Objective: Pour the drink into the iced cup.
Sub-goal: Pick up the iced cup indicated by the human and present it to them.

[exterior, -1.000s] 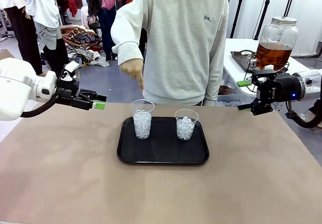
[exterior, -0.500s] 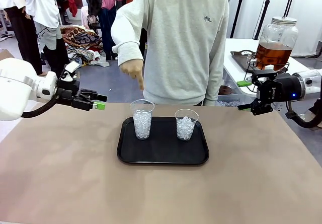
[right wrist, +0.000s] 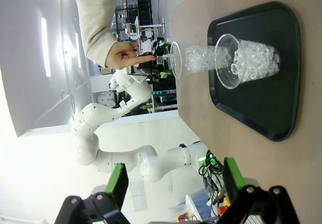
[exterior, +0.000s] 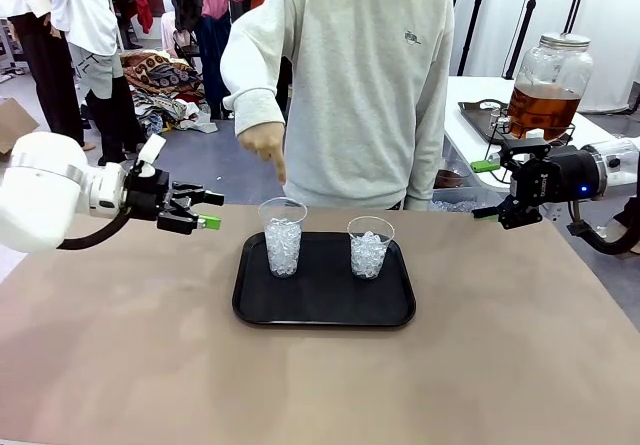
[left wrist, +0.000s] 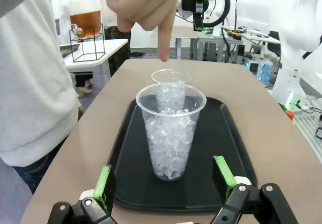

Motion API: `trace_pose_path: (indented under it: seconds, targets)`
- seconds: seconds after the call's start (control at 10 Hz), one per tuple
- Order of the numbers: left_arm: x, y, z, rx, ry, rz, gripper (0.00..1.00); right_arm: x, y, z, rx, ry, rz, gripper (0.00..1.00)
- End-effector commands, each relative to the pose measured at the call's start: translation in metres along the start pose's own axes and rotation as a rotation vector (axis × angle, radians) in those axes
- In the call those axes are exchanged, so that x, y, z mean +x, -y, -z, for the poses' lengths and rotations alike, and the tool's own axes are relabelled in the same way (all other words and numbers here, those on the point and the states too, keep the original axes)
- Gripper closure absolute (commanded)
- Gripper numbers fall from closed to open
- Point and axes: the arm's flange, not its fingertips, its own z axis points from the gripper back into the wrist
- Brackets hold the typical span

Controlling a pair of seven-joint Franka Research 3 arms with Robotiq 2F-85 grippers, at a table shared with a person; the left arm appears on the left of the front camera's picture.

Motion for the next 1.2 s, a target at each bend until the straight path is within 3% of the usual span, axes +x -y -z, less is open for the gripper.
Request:
trace_pose_path:
  seconds: [0.0,0.3,1.1]
  targets:
    - [-0.011,-0.003,0.014,0.047,0.021,0.044,0.00,0.000,-0.001,0.000,0.000,0.006,0.001,0.00]
    - [-0.025,-0.004,0.031,0.074,0.015,0.020,0.00,0.000,-0.001,0.000,0.000,0.006,0.001,0.00]
    - [-0.043,0.013,0.065,-0.059,0.051,-0.001,0.00,0.000,-0.001,0.000,0.000,0.006,0.001,0.00]
